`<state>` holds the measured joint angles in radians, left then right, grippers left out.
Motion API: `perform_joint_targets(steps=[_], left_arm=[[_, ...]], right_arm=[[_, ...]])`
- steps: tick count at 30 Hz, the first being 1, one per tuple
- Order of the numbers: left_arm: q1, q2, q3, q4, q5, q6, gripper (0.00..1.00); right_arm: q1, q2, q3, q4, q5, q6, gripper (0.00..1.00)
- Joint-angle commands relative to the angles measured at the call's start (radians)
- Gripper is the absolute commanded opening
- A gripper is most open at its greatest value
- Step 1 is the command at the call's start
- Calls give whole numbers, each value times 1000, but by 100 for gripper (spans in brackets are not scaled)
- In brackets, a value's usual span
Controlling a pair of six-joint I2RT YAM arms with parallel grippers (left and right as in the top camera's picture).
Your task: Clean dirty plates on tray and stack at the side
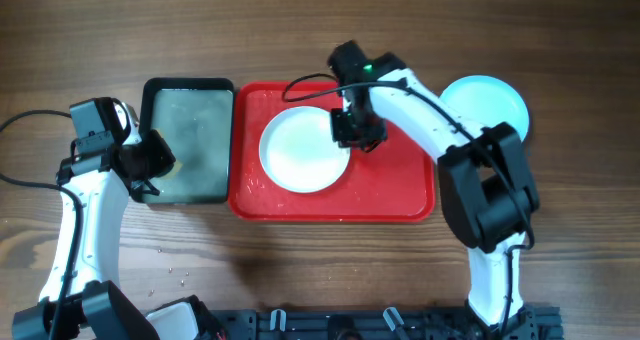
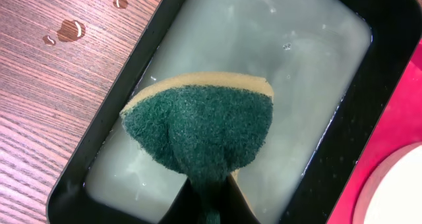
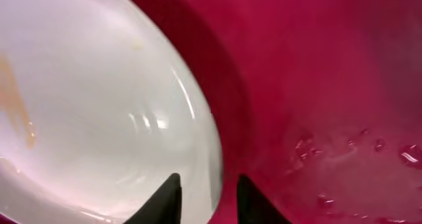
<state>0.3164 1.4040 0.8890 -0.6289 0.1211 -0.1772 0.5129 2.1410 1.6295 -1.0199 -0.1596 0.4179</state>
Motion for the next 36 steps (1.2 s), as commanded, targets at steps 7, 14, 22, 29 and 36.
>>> perform_joint_targets(steps=[7, 14, 22, 29, 36], left_arm=[[6, -14, -6, 2, 16, 13, 4], [-1, -14, -6, 11, 19, 14, 4], [-219, -14, -6, 41, 159, 203, 4], [-438, -13, 31, 107, 160, 86, 4], [-505, 144, 287, -155, 121, 174, 4]], right_arm=[[-75, -27, 11, 46, -96, -126, 66], [-257, -114, 53, 34, -227, -132, 21], [-218, -114, -13, -11, -233, -174, 33], [-95, -114, -222, 219, -233, -171, 28], [-47, -114, -237, 262, -219, -171, 16]])
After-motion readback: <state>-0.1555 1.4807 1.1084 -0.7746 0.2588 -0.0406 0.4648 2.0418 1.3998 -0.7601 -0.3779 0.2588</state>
